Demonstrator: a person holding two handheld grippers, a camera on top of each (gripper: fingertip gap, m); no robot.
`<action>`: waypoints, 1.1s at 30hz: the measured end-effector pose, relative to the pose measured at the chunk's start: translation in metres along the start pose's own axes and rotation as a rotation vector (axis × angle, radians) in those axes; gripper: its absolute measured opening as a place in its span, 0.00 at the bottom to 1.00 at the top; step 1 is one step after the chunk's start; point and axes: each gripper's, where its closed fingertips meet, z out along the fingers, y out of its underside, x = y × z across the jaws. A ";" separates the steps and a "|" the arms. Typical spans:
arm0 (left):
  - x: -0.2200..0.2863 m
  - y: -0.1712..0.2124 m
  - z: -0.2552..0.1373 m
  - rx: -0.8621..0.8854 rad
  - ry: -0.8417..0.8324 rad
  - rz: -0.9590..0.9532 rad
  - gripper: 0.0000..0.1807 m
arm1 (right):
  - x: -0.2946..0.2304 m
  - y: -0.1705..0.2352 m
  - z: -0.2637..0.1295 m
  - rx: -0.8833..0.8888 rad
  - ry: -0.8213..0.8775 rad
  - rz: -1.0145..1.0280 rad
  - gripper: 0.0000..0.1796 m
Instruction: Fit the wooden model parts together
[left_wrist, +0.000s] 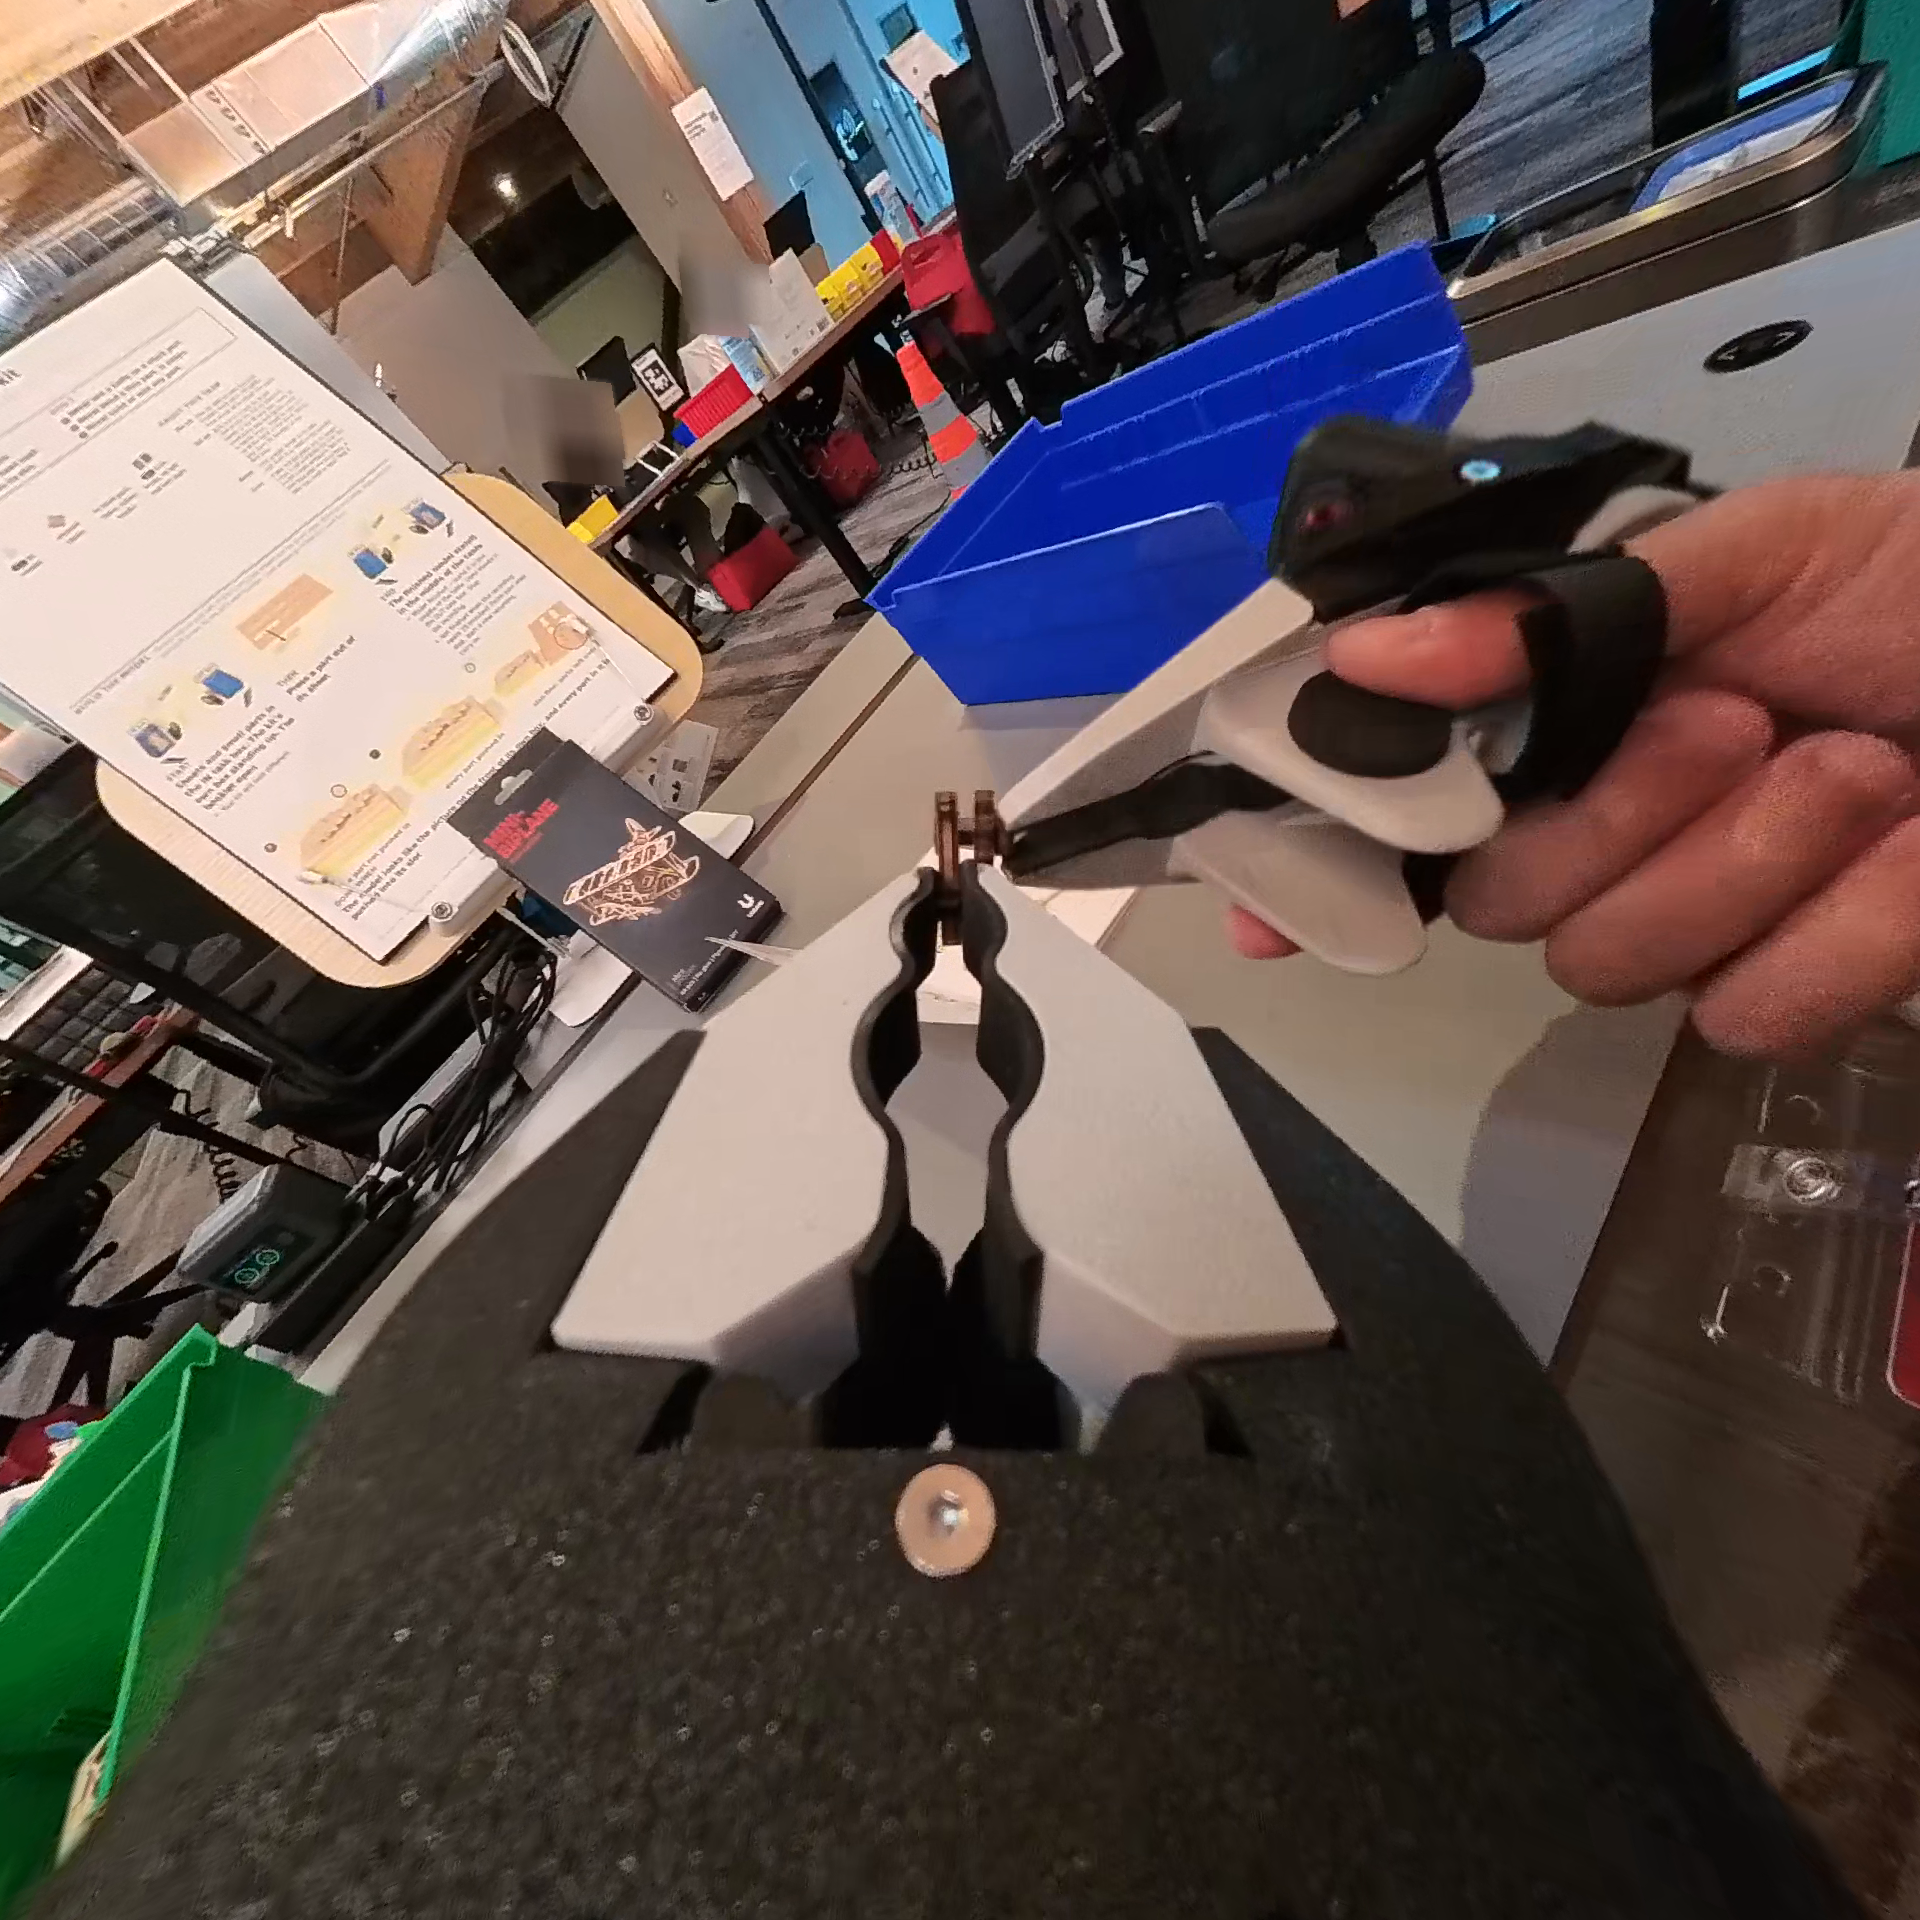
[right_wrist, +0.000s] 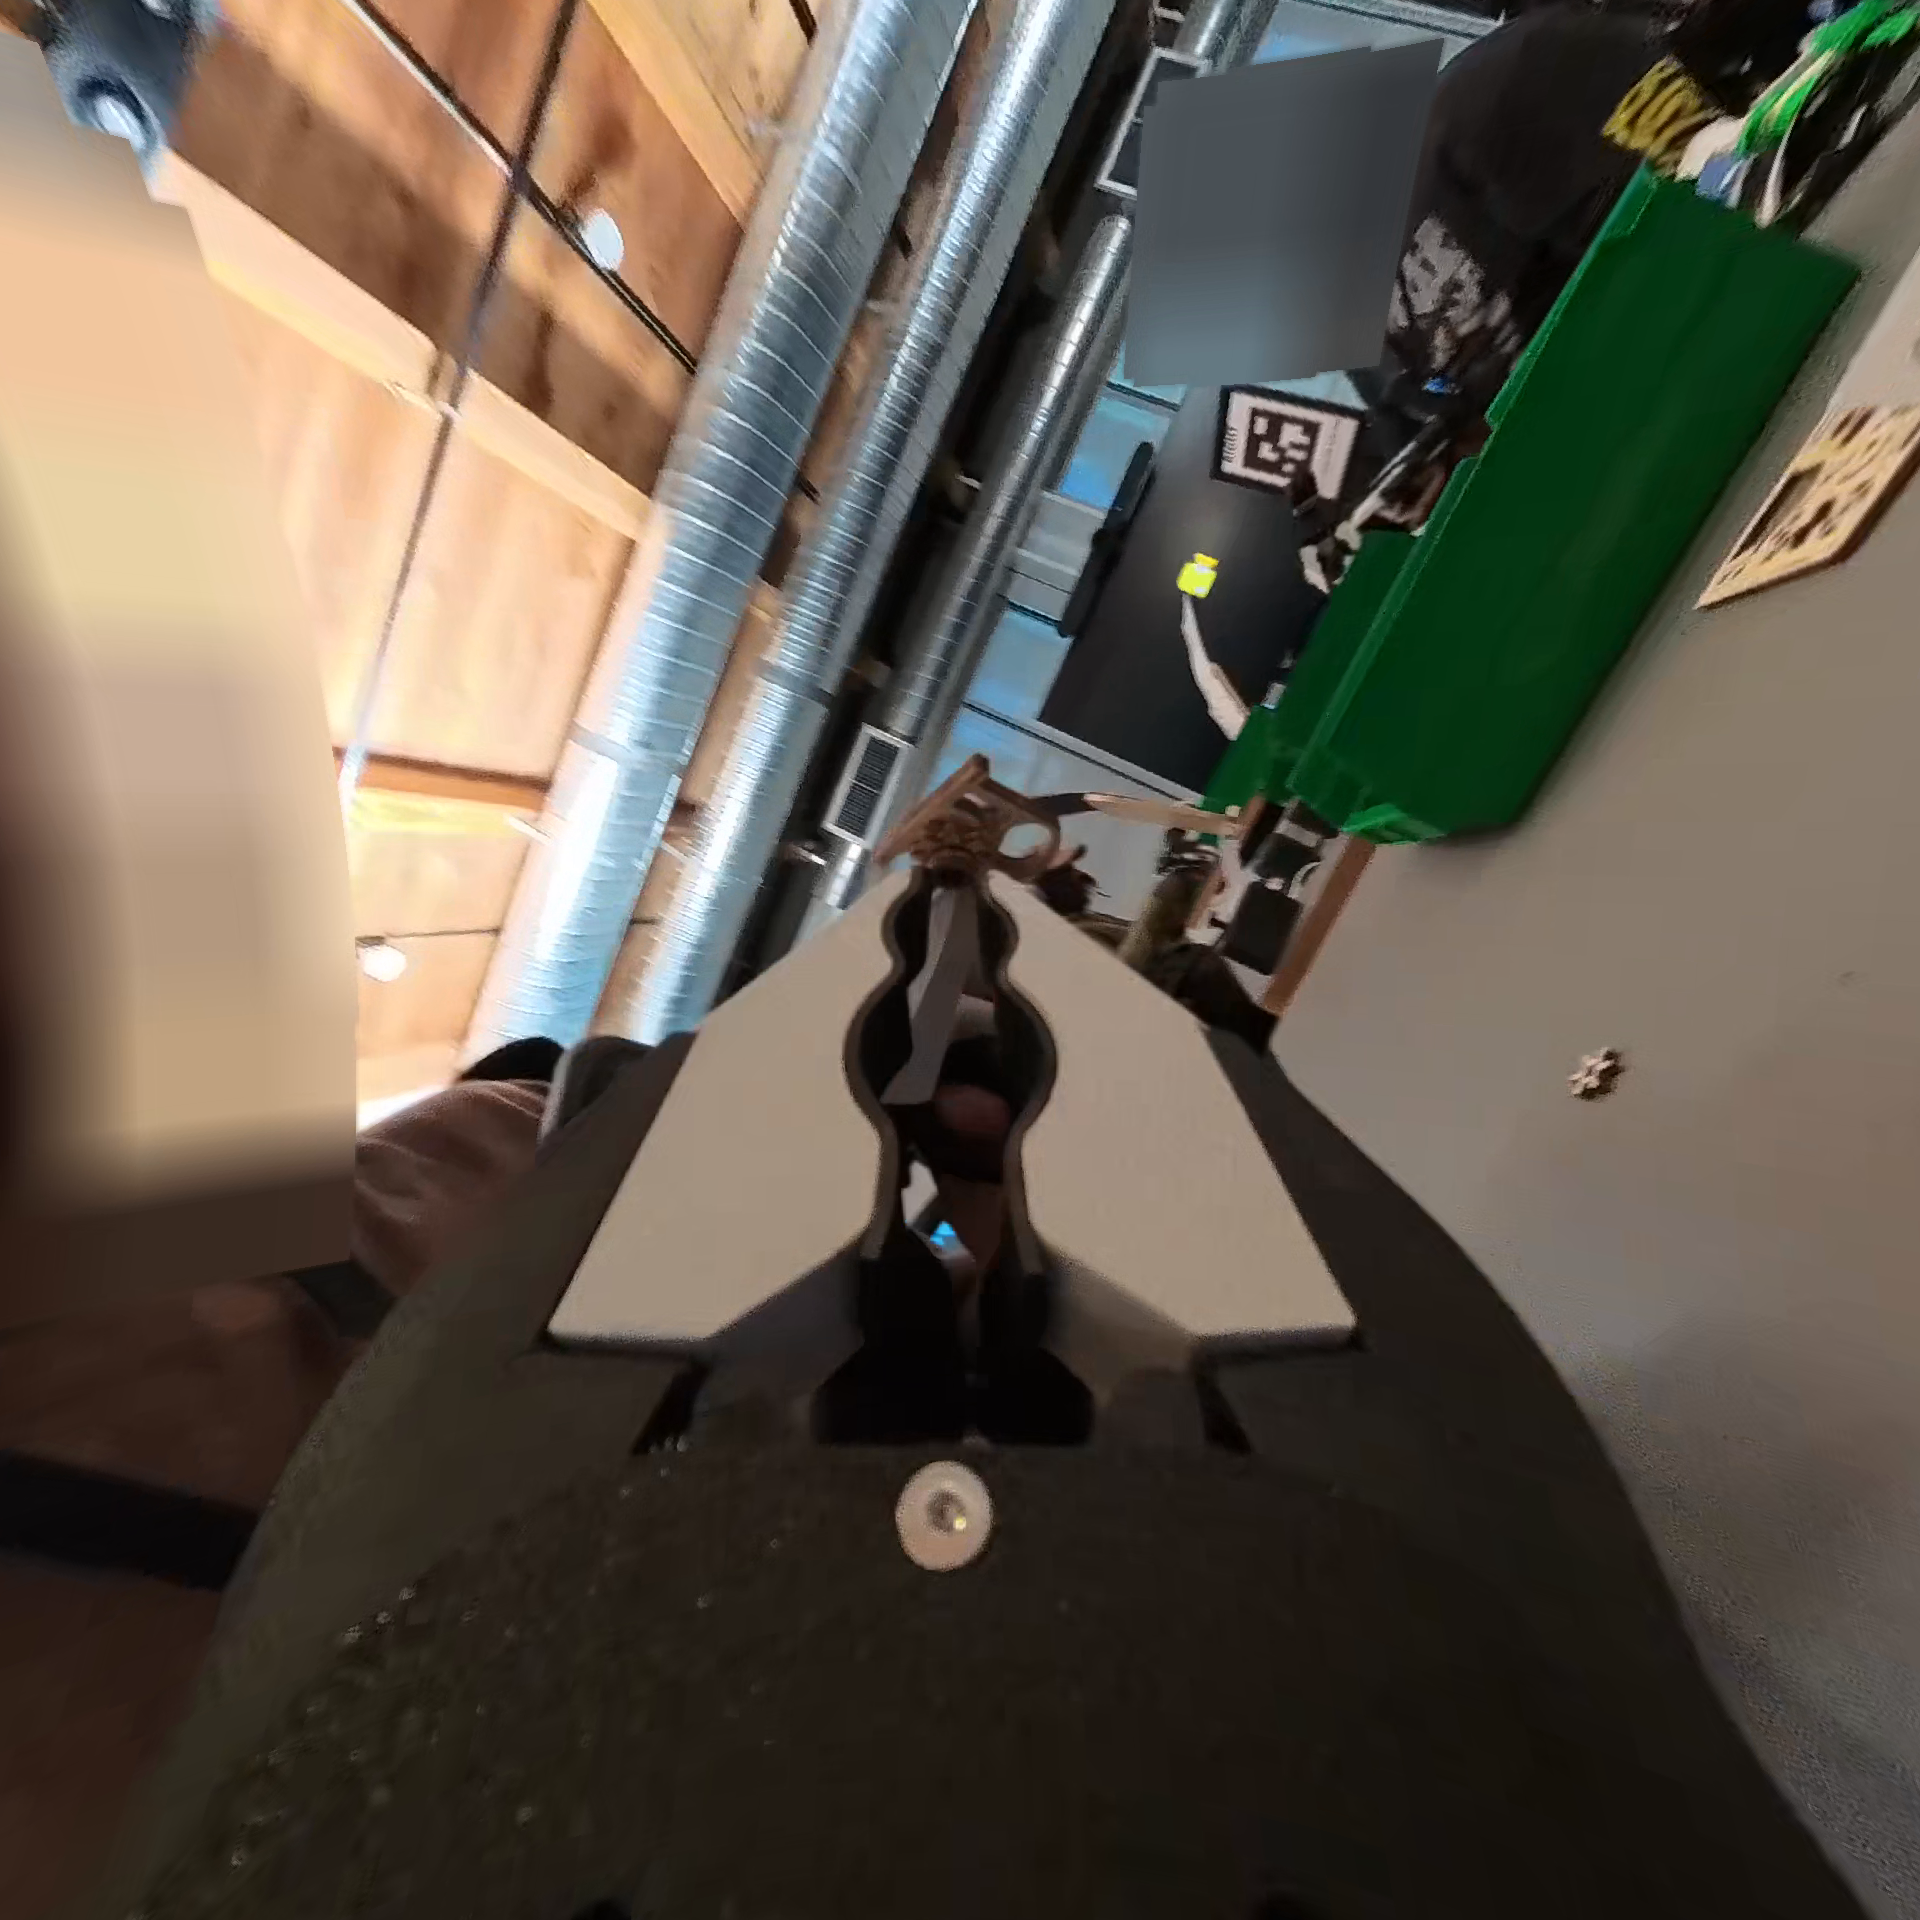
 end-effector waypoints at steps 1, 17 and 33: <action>0.000 0.000 0.000 -0.002 0.003 -0.003 0.00 | 0.001 0.000 0.000 0.010 -0.010 0.026 0.04; 0.004 0.000 0.000 0.004 0.035 -0.035 0.00 | 0.001 0.000 0.000 -0.028 0.066 -0.162 0.04; 0.013 -0.006 -0.010 0.116 0.473 -0.473 0.00 | 0.013 0.001 -0.016 -0.311 0.170 -0.311 0.04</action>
